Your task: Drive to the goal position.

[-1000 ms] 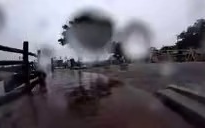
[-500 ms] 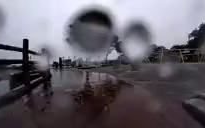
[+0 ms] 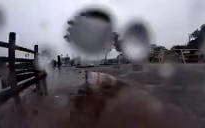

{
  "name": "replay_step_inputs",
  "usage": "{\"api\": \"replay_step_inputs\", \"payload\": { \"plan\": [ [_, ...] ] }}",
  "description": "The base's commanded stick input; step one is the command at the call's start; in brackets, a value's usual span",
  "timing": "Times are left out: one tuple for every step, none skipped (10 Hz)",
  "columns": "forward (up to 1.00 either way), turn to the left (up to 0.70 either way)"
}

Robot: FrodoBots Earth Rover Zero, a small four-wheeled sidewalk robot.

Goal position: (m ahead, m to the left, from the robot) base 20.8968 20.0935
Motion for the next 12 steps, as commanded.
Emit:
{"api": "replay_step_inputs", "payload": {
  "plan": [
    [1.00, 0.00],
    [1.00, 0.00],
    [1.00, 0.00],
    [1.00, 0.00],
    [1.00, 0.00],
    [1.00, 0.09],
    [1.00, 0.23],
    [1.00, 0.13],
    [1.00, 0.03],
    [1.00, 0.00],
    [1.00, 0.00],
    [1.00, 0.00]
  ]
}}
